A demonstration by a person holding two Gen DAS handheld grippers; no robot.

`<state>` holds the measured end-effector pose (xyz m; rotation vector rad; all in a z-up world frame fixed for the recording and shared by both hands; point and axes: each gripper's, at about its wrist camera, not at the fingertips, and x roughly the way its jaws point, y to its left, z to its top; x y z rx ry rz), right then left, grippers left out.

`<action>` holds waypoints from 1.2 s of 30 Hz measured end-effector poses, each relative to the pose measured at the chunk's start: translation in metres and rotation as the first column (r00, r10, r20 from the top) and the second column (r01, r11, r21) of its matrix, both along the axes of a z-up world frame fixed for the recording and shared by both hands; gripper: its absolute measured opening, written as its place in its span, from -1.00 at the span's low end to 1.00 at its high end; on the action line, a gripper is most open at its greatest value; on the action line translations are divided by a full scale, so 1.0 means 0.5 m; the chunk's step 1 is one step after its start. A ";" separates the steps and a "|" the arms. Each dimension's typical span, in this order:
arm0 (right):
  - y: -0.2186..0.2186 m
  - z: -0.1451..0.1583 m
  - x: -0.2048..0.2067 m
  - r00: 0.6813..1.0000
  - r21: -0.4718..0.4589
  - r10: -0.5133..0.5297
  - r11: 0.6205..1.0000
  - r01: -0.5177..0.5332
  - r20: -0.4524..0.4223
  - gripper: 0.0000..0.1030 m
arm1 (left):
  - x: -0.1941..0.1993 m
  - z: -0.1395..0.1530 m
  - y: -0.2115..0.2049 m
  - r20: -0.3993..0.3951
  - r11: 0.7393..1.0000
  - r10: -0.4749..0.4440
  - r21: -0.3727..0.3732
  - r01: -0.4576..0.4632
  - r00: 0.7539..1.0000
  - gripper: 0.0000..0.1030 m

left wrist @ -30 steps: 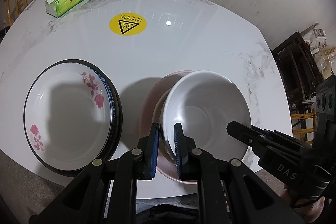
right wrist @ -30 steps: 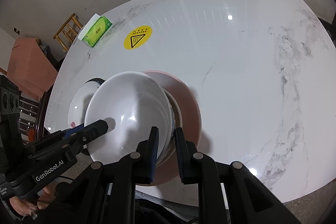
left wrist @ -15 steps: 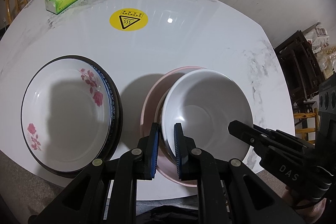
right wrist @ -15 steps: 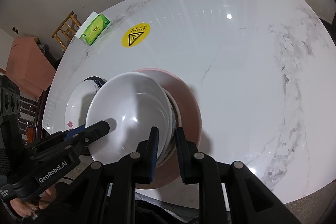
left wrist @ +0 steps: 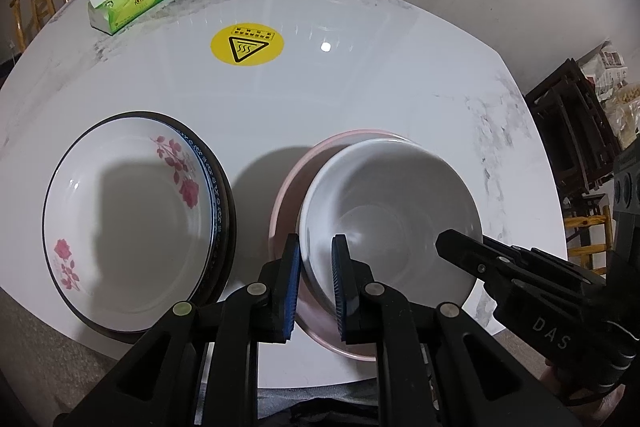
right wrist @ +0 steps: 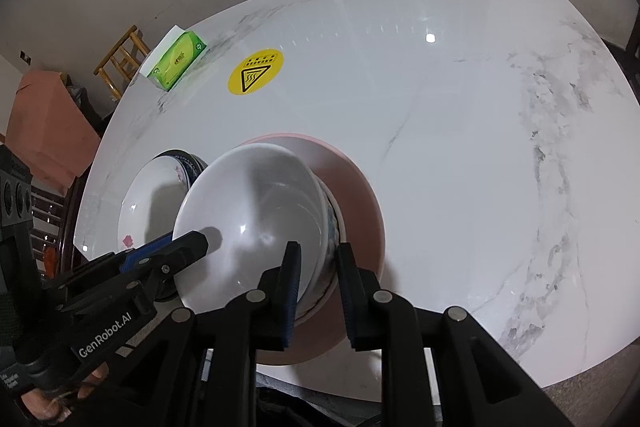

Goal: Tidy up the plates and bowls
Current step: 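Lower the 'Dog' bowl into the 'Rabbit' bowl and open the left gripper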

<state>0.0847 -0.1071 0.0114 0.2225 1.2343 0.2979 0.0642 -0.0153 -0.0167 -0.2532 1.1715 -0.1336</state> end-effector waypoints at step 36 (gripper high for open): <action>-0.038 0.058 -0.031 0.995 0.042 -0.031 0.999 0.027 0.094 -0.38 | -0.035 0.048 0.075 0.115 0.992 0.062 -0.116 -0.049 0.991 -0.35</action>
